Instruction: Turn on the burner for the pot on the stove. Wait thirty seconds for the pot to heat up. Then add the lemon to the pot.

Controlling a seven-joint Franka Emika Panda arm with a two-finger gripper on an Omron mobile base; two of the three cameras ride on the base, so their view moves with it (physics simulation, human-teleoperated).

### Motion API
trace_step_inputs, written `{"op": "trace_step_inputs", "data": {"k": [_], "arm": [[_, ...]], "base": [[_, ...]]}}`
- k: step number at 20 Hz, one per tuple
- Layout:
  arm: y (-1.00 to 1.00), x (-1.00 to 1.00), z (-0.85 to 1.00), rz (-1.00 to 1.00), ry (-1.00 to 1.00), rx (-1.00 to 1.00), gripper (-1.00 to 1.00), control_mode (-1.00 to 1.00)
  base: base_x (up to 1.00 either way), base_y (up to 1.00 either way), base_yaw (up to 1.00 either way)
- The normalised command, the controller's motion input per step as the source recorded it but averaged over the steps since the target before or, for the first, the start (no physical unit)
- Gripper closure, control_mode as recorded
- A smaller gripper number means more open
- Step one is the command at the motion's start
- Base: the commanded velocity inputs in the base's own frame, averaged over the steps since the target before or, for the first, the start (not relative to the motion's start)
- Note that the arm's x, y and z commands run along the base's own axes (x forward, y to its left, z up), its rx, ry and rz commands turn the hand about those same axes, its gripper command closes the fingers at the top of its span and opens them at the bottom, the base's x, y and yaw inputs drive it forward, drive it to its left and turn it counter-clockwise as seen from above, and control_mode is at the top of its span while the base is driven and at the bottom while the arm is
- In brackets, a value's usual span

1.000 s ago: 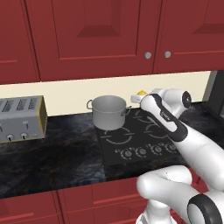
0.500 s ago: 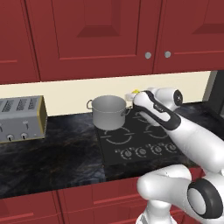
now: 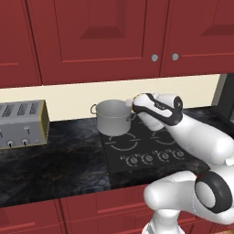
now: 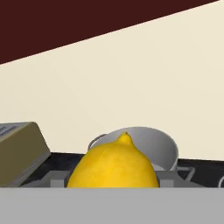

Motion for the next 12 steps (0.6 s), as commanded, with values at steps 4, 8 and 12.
{"op": "trace_step_inputs", "data": {"k": [4,8,12], "arm": [[0.04,0.19,-0.02,-0.01,0.02,0.0,1.0,-1.0],[0.16,0.14,-0.11,-0.03,0.0,0.0,1.0,-1.0],[0.09,0.03,-0.12,-0.06,0.05,0.0,1.0,-1.0]], "base": [[0.0,0.0,0.0],[0.0,0.0,0.0],[0.0,0.0,0.0]]}}
